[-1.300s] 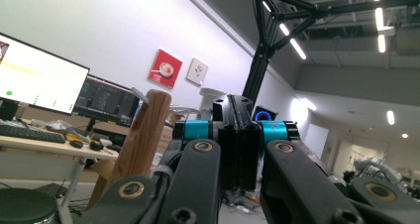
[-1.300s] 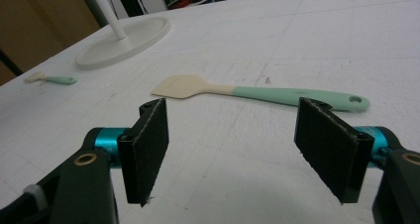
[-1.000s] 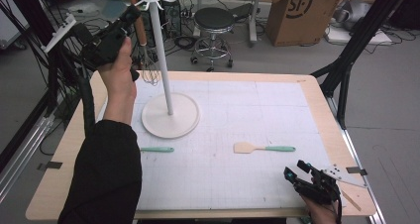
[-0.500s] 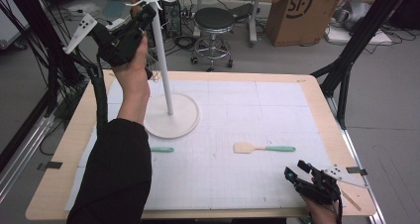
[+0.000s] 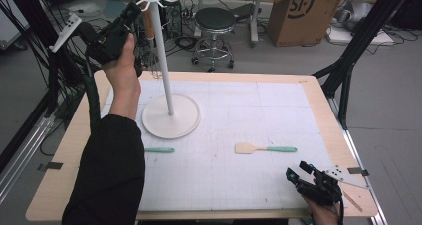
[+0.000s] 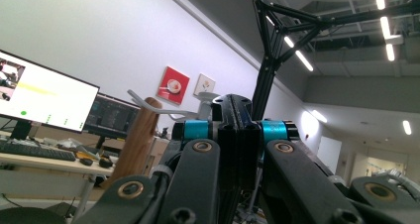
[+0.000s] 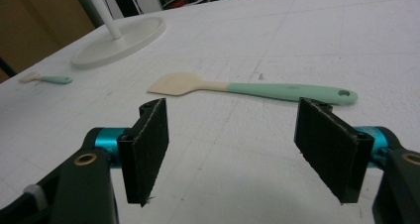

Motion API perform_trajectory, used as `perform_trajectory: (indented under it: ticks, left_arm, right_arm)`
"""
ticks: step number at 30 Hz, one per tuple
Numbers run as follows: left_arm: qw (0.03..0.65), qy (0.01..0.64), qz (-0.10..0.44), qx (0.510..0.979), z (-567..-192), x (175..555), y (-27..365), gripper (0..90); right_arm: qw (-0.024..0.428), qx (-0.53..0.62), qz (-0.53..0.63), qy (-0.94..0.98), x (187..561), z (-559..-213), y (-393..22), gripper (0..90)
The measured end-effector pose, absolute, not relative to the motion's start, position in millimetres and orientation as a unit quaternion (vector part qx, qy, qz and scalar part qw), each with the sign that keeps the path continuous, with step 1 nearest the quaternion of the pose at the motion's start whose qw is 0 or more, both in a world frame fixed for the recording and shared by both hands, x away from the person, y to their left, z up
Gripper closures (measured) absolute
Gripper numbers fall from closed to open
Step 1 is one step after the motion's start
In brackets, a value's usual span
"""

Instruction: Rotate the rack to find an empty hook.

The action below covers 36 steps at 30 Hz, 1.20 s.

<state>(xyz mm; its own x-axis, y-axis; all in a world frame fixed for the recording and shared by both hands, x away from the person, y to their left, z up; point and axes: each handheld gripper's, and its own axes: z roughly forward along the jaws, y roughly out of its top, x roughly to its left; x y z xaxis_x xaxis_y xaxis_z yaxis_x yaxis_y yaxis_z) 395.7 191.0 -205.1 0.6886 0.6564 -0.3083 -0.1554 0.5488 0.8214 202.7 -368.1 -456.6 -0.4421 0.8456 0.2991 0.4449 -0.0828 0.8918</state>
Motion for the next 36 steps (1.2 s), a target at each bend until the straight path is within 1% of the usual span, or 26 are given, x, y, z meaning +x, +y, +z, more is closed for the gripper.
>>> perform_trajectory:
  ticks: [6,11,13,15,17,19,20,22,23,24,25,27,29,33,36]
  left_arm:
    - [0.824,0.313,0.245,0.403,-206.2,396.4,196.2,89.8]
    - [0.821,0.3,0.245,0.42,-209.3,389.2,194.0,89.6]
    - [0.821,0.296,0.243,0.424,-214.1,383.7,194.8,87.9]
    - [0.82,0.296,0.236,0.429,-221.4,379.2,197.2,81.8]
    - [0.82,0.296,0.225,0.435,-230.0,375.4,201.9,71.3]
    - [0.819,0.301,0.216,0.439,-237.9,371.5,206.4,63.8]
    - [0.819,0.298,0.214,0.441,-241.4,369.6,208.8,57.0]
    - [0.824,0.276,0.211,0.447,-247.5,365.5,212.3,50.7]
    - [0.821,0.273,0.212,0.453,-249.4,362.9,213.3,46.0]
    - [0.823,0.268,0.207,0.457,-251.6,361.2,214.4,43.4]
    - [0.821,0.267,0.205,0.461,-253.6,359.1,215.3,42.8]
    - [0.817,0.267,0.204,0.468,-257.0,355.5,216.1,38.4]
    - [0.816,0.271,0.203,0.469,-260.8,352.2,217.1,37.6]
    - [0.806,0.272,0.192,0.489,-269.7,347.0,216.7,35.7]
    - [0.806,0.272,0.189,0.491,-278.2,341.4,216.2,35.5]
  right_arm:
    - [0.184,0.495,0.544,0.652,202.7,-456.7,-367.9,28.8]
    - [0.184,0.495,0.544,0.652,202.8,-456.7,-368.0,28.9]
    - [0.186,0.492,0.544,0.653,203.1,-456.8,-368.1,28.9]
    - [0.187,0.491,0.544,0.654,203.0,-456.8,-367.9,28.9]
    - [0.186,0.492,0.542,0.655,202.7,-456.6,-367.4,28.9]
    - [0.184,0.494,0.54,0.656,202.3,-456.4,-366.7,28.9]
    - [0.185,0.494,0.54,0.656,202.5,-456.7,-366.6,28.9]
    - [0.188,0.492,0.54,0.657,203.3,-456.7,-366.5,28.9]
    - [0.187,0.493,0.539,0.657,203.2,-456.7,-366.3,28.9]
    - [0.186,0.495,0.54,0.655,203.2,-456.5,-365.7,28.9]
    - [0.187,0.495,0.54,0.655,203.5,-456.6,-365.7,28.9]
    - [0.187,0.495,0.538,0.657,203.7,-456.6,-365.6,28.9]
    - [0.186,0.497,0.537,0.656,203.6,-456.5,-365.0,28.9]
    - [0.189,0.496,0.537,0.655,204.0,-456.6,-365.1,28.9]
    - [0.19,0.495,0.537,0.656,204.0,-456.6,-365.3,28.9]
